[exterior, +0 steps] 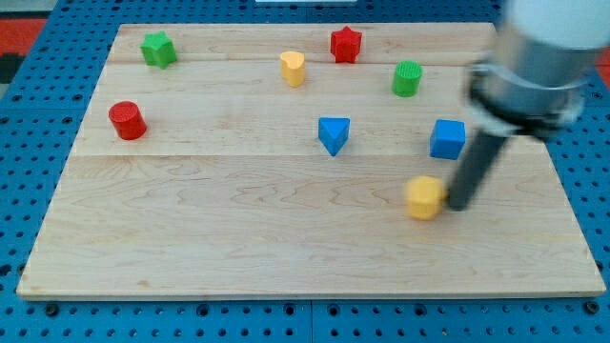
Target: Move the yellow hexagon left diagonally towards the blue triangle
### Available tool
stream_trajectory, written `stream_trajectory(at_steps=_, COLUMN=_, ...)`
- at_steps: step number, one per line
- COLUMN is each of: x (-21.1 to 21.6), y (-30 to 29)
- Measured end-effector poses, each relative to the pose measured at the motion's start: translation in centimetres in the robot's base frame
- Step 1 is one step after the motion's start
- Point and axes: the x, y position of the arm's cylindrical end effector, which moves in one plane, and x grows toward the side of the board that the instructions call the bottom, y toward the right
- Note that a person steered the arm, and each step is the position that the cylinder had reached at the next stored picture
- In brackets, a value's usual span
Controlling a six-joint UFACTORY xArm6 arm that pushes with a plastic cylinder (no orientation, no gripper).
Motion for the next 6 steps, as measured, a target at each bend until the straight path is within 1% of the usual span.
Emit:
stream_trajectory(at_steps=1, x=-0.9, y=-13.9)
stream_trajectory(at_steps=2, x=-2.5, y=-13.7)
stream_trajectory(at_steps=3, x=-7.0, y=-16.6)
stream_trajectory(at_steps=4, x=-11.7, y=-11.8)
stream_trajectory(at_steps=5, x=-12.6, y=-11.1)
stream_trajectory(at_steps=6, x=-8.9, y=-7.1)
